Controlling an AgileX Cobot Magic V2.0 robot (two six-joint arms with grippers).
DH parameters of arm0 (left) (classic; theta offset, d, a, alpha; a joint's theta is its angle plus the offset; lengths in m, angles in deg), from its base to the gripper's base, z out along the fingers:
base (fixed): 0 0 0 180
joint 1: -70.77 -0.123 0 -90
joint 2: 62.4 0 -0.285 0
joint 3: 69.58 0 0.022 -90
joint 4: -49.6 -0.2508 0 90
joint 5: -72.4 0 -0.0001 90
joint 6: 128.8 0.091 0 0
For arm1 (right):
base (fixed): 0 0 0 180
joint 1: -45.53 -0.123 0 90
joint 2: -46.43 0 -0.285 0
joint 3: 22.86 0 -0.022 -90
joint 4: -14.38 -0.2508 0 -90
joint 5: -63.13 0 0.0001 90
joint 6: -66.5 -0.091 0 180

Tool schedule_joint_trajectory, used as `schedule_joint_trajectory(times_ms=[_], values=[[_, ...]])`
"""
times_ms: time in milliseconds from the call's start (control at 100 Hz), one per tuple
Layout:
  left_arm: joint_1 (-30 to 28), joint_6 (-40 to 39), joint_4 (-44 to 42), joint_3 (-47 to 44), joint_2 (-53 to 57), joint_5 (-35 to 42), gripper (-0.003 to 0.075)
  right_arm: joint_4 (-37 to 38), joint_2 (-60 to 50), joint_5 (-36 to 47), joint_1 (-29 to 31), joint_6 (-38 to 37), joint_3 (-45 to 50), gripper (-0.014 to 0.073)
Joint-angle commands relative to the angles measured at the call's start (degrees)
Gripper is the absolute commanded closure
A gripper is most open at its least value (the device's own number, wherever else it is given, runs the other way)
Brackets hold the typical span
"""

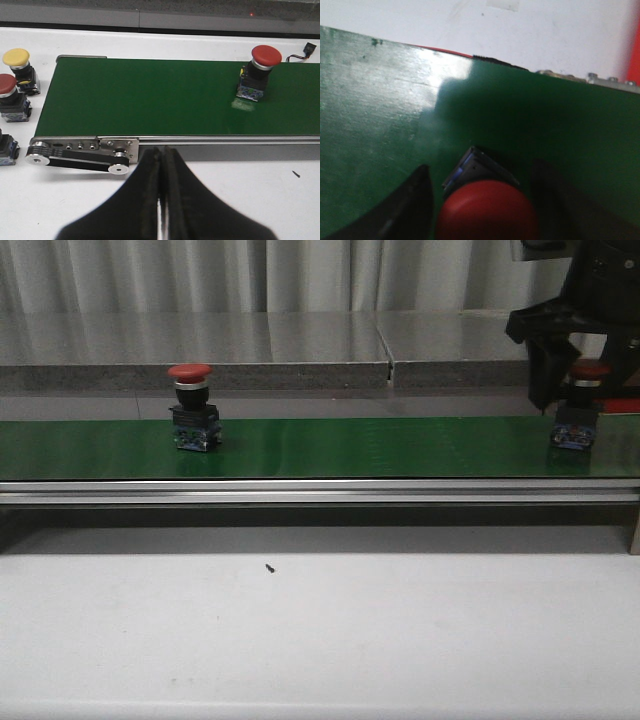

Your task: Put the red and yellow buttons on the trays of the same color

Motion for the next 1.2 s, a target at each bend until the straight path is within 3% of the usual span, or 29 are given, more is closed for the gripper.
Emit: schedule_joint_trajectory(times_ms=[0, 80, 310, 560, 1010, 1100, 1190], values=[[0.53, -0.44, 1.14, 1.50, 0.32, 4.22, 0.0739, 0.00, -3.07, 0.40, 1.42, -0.43, -2.51, 0.0357], [0.53, -0.44, 1.14, 1.50, 0.32, 4.26, 0.0739, 0.00, -3.11, -0.54, 2.59, -0.43, -4.01, 0.0441], [0.53, -0.44, 1.14, 1.50, 0.32, 4.26, 0.0739, 0.00, -2.05, -1.69, 10.95, -0.43, -12.81, 0.0441], [0.53, -0.44, 1.14, 1.50, 0.32, 4.35, 0.0739, 0.00, 7.09, -4.01, 20.66, 0.53, -24.53, 0.0441], [0.53, -0.44, 1.14, 1.50, 0.24, 4.35, 0.0739, 0.00, 18.45, -5.46, 22.21, 1.95, -29.83, 0.0440], [0.53, -0.44, 1.14, 1.50, 0.24, 4.35, 0.0739, 0.00, 18.34, -5.58, 22.21, 2.68, -29.99, 0.0363], [0.53, -0.44, 1.14, 1.50, 0.24, 4.35, 0.0739, 0.35, 18.03, -6.13, 22.21, 3.29, -31.25, 0.0155]])
